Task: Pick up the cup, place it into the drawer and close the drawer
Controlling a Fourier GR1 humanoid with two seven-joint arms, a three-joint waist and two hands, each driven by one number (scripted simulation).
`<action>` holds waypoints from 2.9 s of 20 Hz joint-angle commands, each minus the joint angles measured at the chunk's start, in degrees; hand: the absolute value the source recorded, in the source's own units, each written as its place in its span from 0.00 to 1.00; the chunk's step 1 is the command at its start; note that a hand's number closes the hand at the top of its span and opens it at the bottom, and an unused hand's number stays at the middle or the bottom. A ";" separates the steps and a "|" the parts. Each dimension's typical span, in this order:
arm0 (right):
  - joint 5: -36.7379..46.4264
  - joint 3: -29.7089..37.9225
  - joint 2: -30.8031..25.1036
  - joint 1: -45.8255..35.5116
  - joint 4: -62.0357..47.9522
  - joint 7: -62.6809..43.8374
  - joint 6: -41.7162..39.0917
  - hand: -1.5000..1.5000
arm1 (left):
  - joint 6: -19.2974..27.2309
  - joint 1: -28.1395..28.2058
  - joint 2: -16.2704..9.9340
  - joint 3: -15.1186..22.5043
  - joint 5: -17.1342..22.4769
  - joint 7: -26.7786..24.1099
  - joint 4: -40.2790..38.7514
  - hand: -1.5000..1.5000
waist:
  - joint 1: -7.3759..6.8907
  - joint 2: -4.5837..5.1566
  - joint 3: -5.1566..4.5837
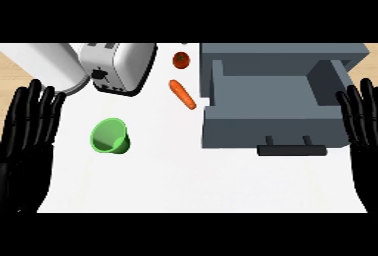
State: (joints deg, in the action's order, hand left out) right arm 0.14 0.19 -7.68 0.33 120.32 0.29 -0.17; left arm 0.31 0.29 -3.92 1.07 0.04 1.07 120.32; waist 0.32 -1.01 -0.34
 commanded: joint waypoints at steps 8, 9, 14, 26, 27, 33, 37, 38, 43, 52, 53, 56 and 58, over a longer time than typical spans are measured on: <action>0.85 0.44 -1.95 -2.43 -3.25 -3.07 -1.75 0.00 | -13.89 -0.51 -2.62 -2.28 20.57 1.28 -9.18 0.00 | -0.33 1.25 0.25; 0.82 0.17 -1.72 -1.72 -1.50 -4.74 -1.50 0.00 | -15.17 1.08 -3.61 -3.77 22.81 1.90 -8.33 0.00 | -0.42 1.06 0.27; 0.61 0.33 -0.45 -0.48 -5.70 1.77 -3.26 0.00 | -18.30 0.01 -6.30 -9.09 29.17 3.76 -11.71 0.00 | -0.44 1.03 0.34; 0.51 2.76 -1.03 -4.44 -8.63 0.26 -4.82 0.00 | -16.58 -0.26 -3.39 -9.30 12.28 -10.92 -29.90 0.00 | -0.25 1.09 0.33; -0.23 3.09 -1.32 0.20 -4.36 1.46 -5.96 0.00 | -16.20 -4.04 -5.04 -11.84 14.57 -9.06 -33.74 0.00 | 0.10 1.05 0.33; 0.93 3.72 -1.28 -5.86 -6.31 -3.15 -4.36 0.00 | -18.32 -0.91 -6.48 -12.45 8.14 -20.81 -44.95 0.00 | -0.30 1.06 0.31; 0.03 4.01 -0.95 -5.74 -7.48 -1.51 -5.41 0.00 | -18.45 -7.73 -8.51 -14.58 6.00 -27.06 -60.06 0.00 | 0.07 1.14 0.29; 2.90 1.57 0.40 -1.31 -7.64 3.13 -5.53 0.00 | -15.12 -7.00 -6.21 -13.12 4.15 -26.68 -59.25 0.00 | 0.05 1.09 0.32; 4.30 0.29 1.27 -0.90 -5.50 2.13 -5.02 0.00 | -16.30 -13.53 -8.80 -15.19 1.90 -38.49 -77.33 0.00 | 0.23 1.12 0.29; -0.42 5.76 -0.93 -4.26 -10.83 3.48 -8.28 0.00 | -18.98 -25.63 -13.35 -18.28 0.44 -52.96 -102.67 0.00 | 0.52 1.30 0.25; 3.22 1.93 1.88 -7.05 -11.11 1.45 -4.89 0.00 | -20.51 -24.25 -14.32 -18.67 0.64 -54.52 -103.74 0.00 | 0.46 1.38 0.22; -0.50 4.63 -0.39 -7.78 -7.31 -3.67 -6.57 0.00 | -22.03 -26.64 -15.33 -19.09 0.94 -54.94 -106.62 0.00 | 0.63 1.35 0.21; 0.11 4.06 0.08 -3.76 -6.68 0.12 -7.52 0.00 | -20.38 -25.83 -14.32 -18.90 0.13 -58.73 -108.04 0.00 | 0.89 1.45 0.18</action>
State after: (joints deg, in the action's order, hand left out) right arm -0.11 4.55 -7.89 -4.30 113.68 -0.68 -7.34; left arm -17.40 -24.66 -17.54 -17.29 0.64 -50.84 16.97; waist 1.04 0.33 -0.13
